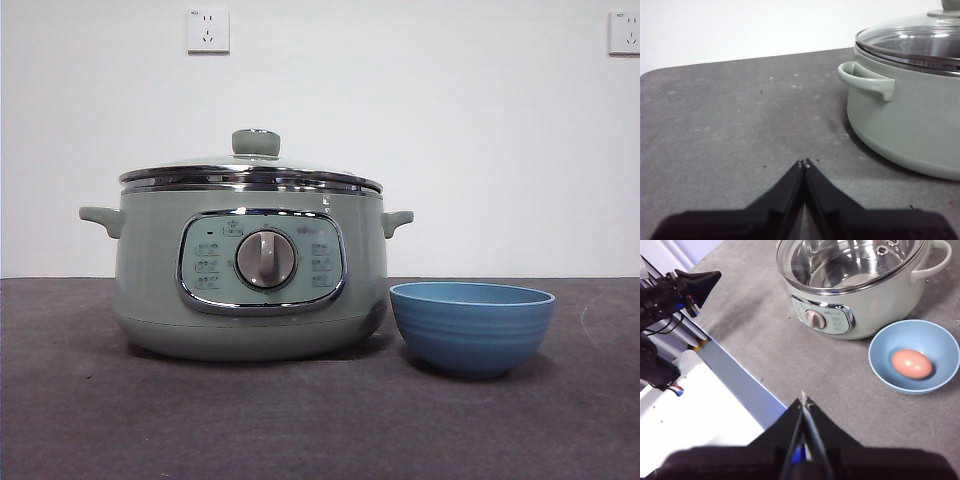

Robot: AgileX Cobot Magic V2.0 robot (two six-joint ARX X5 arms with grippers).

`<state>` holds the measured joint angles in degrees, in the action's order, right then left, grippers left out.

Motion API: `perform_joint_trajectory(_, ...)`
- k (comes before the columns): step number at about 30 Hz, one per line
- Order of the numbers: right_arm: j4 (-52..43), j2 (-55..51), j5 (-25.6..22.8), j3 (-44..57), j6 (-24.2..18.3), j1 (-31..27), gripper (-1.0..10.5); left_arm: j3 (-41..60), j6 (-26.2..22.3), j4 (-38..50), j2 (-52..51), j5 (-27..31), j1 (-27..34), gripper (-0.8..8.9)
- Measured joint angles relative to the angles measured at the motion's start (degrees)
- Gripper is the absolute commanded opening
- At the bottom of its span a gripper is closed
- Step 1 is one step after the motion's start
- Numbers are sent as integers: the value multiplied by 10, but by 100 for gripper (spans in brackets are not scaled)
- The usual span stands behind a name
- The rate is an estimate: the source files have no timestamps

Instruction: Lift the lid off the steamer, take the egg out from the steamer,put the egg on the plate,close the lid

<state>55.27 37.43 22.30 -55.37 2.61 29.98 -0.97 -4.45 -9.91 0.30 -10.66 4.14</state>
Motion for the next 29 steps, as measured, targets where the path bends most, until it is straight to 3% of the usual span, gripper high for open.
perform_joint_trajectory(17, 0, 0, 0, 0, 0, 0, 0, 0, 0, 0, 0, 0, 2, -3)
perform_joint_trajectory(20, -7, 0, -33, 0, -14, 0, 1, 0, 0, 0, 0, 0, 2, -3)
perform_joint_trajectory(25, -6, -12, -126, 0, -43, -3, 1, 0, 0, 0, 0, 0, 2, -3)
perform_joint_trajectory(29, -5, -50, -137, 0, -51, -49, 1, 0, 0, 0, 0, 0, 2, -3)
